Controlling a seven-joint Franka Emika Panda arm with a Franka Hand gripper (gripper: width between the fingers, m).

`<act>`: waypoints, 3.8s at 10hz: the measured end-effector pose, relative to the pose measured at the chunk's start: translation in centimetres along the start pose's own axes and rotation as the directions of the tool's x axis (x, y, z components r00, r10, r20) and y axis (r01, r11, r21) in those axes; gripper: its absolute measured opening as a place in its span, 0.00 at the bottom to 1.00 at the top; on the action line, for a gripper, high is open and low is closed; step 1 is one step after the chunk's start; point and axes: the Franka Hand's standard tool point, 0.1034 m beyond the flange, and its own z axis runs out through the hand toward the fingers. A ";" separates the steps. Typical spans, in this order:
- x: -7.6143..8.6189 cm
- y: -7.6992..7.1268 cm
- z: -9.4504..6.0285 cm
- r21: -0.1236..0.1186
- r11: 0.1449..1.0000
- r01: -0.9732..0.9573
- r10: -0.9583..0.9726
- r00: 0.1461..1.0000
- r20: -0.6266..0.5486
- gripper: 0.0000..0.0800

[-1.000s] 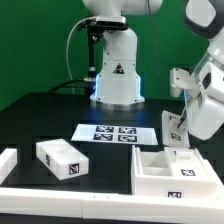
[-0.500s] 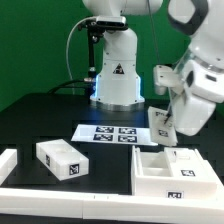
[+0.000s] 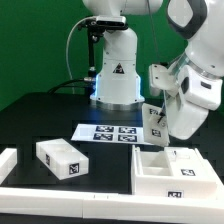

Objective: Assemble cabinet

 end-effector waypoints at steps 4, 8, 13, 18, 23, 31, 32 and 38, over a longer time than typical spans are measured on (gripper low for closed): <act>-0.5 -0.7 0.1 0.055 0.971 -0.232 0.232 0.973 0.008 0.08; -1.8 -0.7 0.7 0.034 0.926 -0.375 0.376 0.925 -0.056 0.08; -2.2 -1.8 1.0 0.145 0.739 -0.658 0.662 0.749 0.031 0.08; -1.9 -1.2 1.2 0.139 0.294 -0.946 0.950 0.305 0.064 0.08; -1.3 -1.2 0.9 0.169 0.101 -0.980 0.988 0.119 0.099 0.08; -1.6 -0.6 0.5 0.203 -0.744 -0.637 0.666 -0.680 0.308 0.08; -2.2 0.7 0.4 0.196 -0.857 -0.476 0.515 -0.789 0.335 0.08; -1.2 1.3 0.0 0.124 -0.980 -0.157 0.194 -0.895 0.402 0.08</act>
Offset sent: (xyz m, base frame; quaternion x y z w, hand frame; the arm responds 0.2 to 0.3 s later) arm 0.0000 0.0000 0.0000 0.0000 0.0000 0.0000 1.0000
